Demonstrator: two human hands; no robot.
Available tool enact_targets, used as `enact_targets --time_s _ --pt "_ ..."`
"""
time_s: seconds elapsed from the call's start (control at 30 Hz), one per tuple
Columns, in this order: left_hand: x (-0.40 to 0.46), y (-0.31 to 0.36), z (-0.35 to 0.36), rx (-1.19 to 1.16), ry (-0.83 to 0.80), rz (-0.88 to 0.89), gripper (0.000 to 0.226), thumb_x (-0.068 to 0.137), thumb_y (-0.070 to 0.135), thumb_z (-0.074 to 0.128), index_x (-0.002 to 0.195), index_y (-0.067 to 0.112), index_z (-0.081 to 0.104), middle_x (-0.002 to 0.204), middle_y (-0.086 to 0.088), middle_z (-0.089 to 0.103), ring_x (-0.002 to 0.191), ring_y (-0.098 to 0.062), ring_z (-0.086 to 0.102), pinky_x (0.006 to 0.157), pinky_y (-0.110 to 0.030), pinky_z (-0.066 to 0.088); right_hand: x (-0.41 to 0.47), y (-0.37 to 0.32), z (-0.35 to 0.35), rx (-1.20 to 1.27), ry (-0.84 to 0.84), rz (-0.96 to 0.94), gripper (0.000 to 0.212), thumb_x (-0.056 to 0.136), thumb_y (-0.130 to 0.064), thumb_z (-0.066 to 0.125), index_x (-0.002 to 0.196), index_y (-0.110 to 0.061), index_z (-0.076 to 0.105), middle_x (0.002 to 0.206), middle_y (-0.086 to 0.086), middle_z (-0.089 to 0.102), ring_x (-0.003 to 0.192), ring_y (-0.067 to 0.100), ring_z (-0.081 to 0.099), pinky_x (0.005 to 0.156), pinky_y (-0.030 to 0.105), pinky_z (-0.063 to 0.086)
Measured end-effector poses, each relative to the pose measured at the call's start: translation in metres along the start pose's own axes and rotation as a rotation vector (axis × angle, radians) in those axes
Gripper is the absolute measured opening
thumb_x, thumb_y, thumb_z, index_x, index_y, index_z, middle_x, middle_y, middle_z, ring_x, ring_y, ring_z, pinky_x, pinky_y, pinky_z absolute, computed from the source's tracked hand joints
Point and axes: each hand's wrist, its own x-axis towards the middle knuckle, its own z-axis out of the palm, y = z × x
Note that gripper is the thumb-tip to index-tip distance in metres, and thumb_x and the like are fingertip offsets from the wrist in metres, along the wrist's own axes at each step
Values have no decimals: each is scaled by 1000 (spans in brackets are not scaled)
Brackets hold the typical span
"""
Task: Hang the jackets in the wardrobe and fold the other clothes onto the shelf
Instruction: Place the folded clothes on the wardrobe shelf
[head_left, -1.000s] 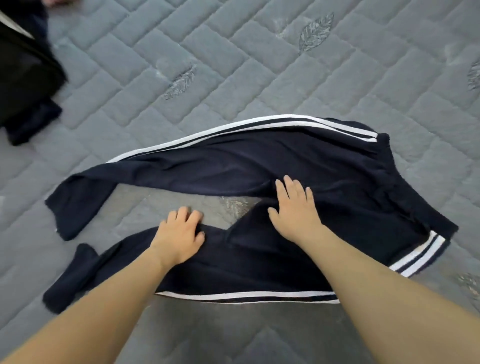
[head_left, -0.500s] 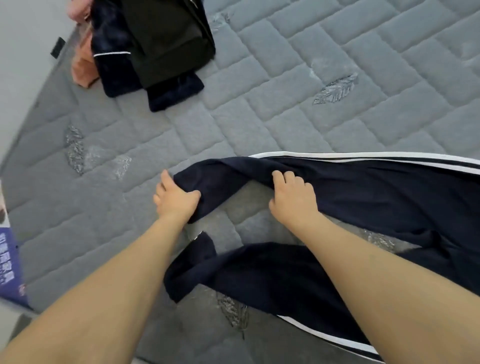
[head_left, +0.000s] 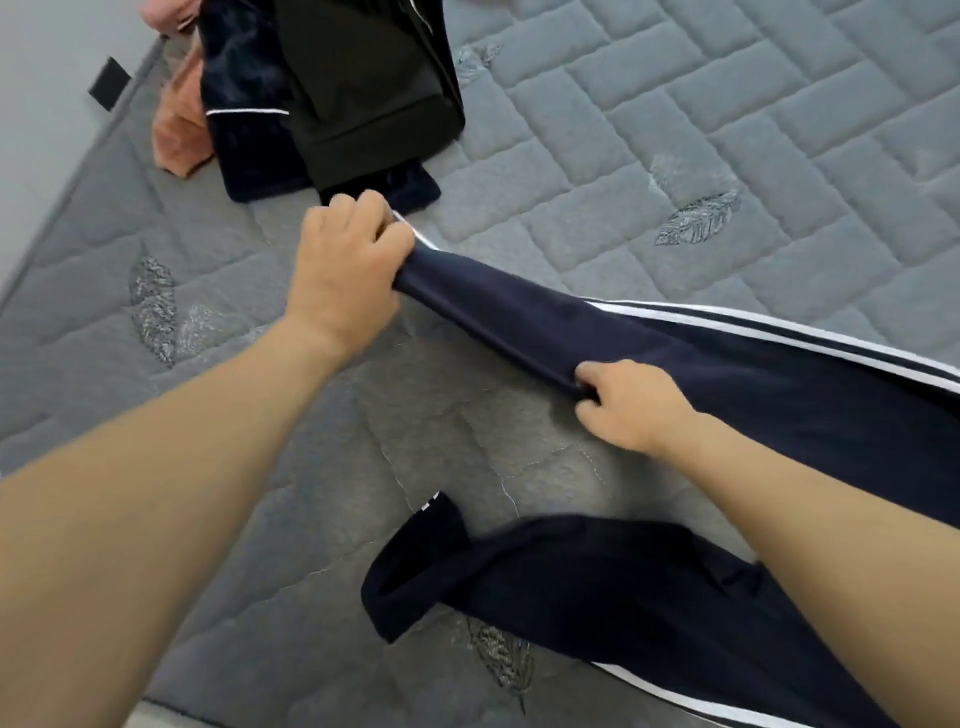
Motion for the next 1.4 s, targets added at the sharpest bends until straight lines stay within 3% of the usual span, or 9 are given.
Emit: enact_targets --time_s 0.17,0.33,0.43,0.6,0.77,0.87,0.97,1.13,1.4 --pt "-71 26 31 196 -873 -58 50 81 31 54 130 25 49 140 -8 34 129 -31 33 110 -58 19 -15 40 5 -54 99 -127 30 86 -21 52 114 -19 62 111 0 59 99 28 56 84 39 46" --pt "-43 95 64 -139 -558 -238 47 76 22 48 122 14 52 138 -14 40 120 -35 39 99 -50 34 13 107 18 -68 183 490 53 99 -27 42 150 -17 28 154 12 29 140 35 26 112 59 21" --pt "-1 114 83 -175 -529 -358 62 74 23 49 133 23 33 153 -14 19 140 -34 17 111 -65 12 32 136 22 42 163 609 58 101 -33 37 154 -24 15 161 7 13 148 31 8 113 64 6" --pt "30 74 105 104 -575 -307 31 83 19 50 114 15 51 120 -16 57 118 -36 50 112 -68 14 55 152 13 -135 293 545 33 92 -18 51 122 -5 51 126 22 47 120 39 40 104 49 27" --pt "82 19 96 -299 -371 -907 40 87 22 48 122 4 53 132 -24 52 122 -45 48 104 -53 37 63 137 -7 -164 579 532 24 84 -10 49 107 -4 52 114 21 53 105 38 48 95 48 33" --pt "84 55 89 -36 -189 -575 47 82 17 45 127 6 46 139 -23 41 123 -44 41 107 -63 28 57 103 7 -93 680 465 45 89 -26 49 130 -9 49 140 16 43 127 36 41 113 52 19" --pt "42 118 102 -213 -389 -229 59 91 33 43 148 26 32 161 -9 15 147 -34 13 110 -72 8 36 71 46 -94 471 321 62 95 -40 44 149 -12 35 157 14 27 143 34 26 118 56 5" --pt "-36 148 127 -318 -688 -379 67 94 66 14 152 44 -13 163 7 -20 148 -20 -24 109 -70 -12 1 51 93 -58 232 304 65 100 -49 22 157 -19 10 164 9 1 150 30 -3 120 55 0" --pt "-148 119 39 -574 -1047 50 118 49 96 46 149 40 20 160 5 2 149 -17 -7 122 -46 -1 -59 -34 105 125 97 -36 35 91 -45 51 117 -23 58 120 0 48 115 26 44 98 40 35"
